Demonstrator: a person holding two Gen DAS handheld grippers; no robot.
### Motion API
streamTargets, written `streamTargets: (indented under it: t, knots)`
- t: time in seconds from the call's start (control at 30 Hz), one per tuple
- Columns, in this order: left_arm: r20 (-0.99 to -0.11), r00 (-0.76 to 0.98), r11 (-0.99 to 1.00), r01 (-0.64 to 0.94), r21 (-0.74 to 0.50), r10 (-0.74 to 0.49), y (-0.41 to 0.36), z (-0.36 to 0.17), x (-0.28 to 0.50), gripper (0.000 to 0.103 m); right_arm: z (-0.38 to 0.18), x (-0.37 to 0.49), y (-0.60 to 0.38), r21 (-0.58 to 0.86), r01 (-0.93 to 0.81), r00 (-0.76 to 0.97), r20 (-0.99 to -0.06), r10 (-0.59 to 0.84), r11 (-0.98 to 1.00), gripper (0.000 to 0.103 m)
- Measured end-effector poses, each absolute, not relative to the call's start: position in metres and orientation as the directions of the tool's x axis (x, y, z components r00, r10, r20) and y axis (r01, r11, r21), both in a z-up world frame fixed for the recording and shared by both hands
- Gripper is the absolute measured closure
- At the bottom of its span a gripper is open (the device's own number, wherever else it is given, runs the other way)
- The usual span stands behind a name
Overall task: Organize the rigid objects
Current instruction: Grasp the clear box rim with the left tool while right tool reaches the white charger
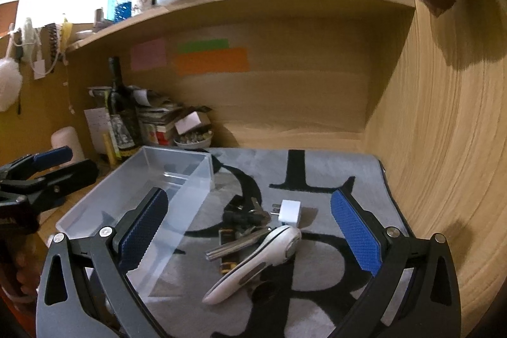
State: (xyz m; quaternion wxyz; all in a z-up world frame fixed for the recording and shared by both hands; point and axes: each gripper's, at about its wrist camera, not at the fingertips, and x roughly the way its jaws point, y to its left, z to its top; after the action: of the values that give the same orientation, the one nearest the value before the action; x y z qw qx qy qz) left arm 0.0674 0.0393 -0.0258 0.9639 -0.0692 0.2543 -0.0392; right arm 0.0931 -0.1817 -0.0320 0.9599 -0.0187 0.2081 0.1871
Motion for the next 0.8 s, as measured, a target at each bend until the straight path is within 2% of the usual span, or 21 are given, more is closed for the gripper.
streamTargets:
  t: [0.13, 0.2, 0.27, 0.4, 0.5, 0.7, 0.8]
  knots:
    - [-0.559, 0.820, 0.981, 0.020, -0.193, -0.127, 0.065, -0.039, 0.086, 0.000, -0.041, 0.109, -0.183, 0.037, -0.346, 0.835, -0.443, 0.326, 0.937, 0.000]
    - [-0.590, 0.804, 0.986, -0.023, -0.166, -0.080, 0.077, -0.045, 0.092, 0.002, -0.045, 0.116, -0.183, 0.031, -0.339, 0.830, -0.462, 0.314, 0.940, 0.000]
    - [-0.619, 0.785, 0.989, -0.063, -0.132, -0.033, 0.089, -0.048, 0.097, 0.017, -0.049, 0.124, -0.183, 0.021, -0.329, 0.825, -0.481, 0.298, 0.944, 0.000]
    - [-0.668, 0.744, 0.988, -0.112, -0.102, 0.015, 0.113, -0.056, 0.106, 0.021, -0.055, 0.136, -0.184, 0.025, -0.332, 0.801, -0.521, 0.296, 0.943, 0.000]
    - [-0.693, 0.719, 0.987, -0.140, -0.078, 0.047, 0.128, -0.060, 0.113, 0.029, -0.057, 0.144, -0.187, 0.038, -0.326, 0.788, -0.541, 0.294, 0.945, 0.000]
    - [-0.752, 0.659, 0.986, -0.133, -0.096, 0.016, 0.148, -0.068, 0.127, 0.038, -0.063, 0.159, -0.195, 0.043, -0.298, 0.769, -0.581, 0.266, 0.954, 0.001]
    - [-0.782, 0.623, 0.990, -0.104, -0.099, -0.012, 0.148, -0.075, 0.139, 0.047, -0.065, 0.163, -0.199, 0.007, -0.280, 0.767, -0.600, 0.228, 0.960, 0.004]
